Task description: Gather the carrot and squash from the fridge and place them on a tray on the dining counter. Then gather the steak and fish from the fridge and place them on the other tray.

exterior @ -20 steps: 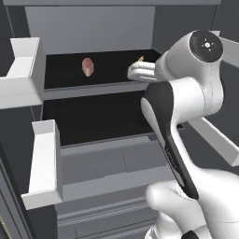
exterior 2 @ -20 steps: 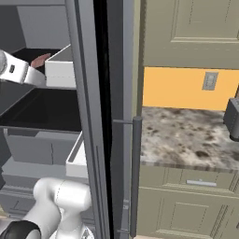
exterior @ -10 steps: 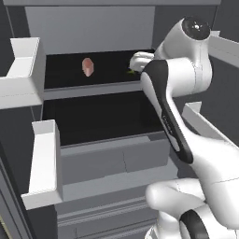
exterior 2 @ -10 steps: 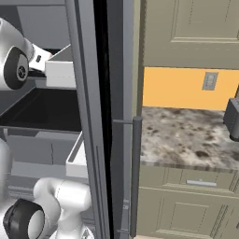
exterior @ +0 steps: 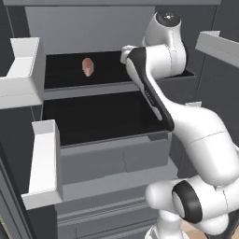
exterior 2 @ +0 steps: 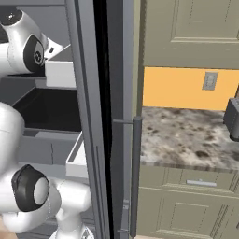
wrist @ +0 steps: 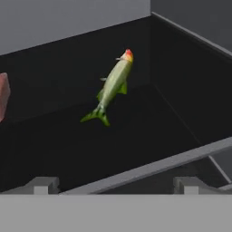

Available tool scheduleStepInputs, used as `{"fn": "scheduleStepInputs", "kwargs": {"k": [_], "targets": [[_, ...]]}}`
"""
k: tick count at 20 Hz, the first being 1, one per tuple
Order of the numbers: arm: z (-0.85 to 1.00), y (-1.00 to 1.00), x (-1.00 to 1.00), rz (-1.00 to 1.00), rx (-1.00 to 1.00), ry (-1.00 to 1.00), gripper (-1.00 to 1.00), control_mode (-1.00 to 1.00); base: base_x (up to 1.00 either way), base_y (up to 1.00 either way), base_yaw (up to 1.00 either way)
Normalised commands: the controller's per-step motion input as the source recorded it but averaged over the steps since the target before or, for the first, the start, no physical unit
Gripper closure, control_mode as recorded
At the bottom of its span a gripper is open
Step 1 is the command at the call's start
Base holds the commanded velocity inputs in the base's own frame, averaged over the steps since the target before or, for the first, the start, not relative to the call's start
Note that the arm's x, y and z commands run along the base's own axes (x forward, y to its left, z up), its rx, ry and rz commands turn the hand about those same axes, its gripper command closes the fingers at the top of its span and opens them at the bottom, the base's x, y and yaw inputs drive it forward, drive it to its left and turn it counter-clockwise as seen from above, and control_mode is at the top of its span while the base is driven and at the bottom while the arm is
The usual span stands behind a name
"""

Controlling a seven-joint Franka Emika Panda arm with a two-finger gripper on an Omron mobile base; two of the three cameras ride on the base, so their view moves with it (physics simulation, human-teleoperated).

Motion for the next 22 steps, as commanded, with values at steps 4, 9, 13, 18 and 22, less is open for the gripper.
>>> {"fn": "scheduleStepInputs", "kwargs": {"k": [4,9,13,18,22], "targets": [[-0.05,0.07,0.60,-0.06,0.00,0.05,-1.00,-1.00,0.00,0.00,0.00],[-0.08,0.00,0.36,0.00,0.00,0.05,-1.00,-1.00,0.00,0.00,0.00],[-0.17,0.00,0.42,0.00,0.00,0.01,-1.00,-1.00,0.00,0.00,0.00],[-0.21,0.00,0.46,0.00,-0.01,0.00,-1.00,-1.00,0.00,0.00,0.00],[-0.16,0.00,0.41,0.00,-0.01,0.00,-1.00,-1.00,0.00,0.00,0.00]]}}
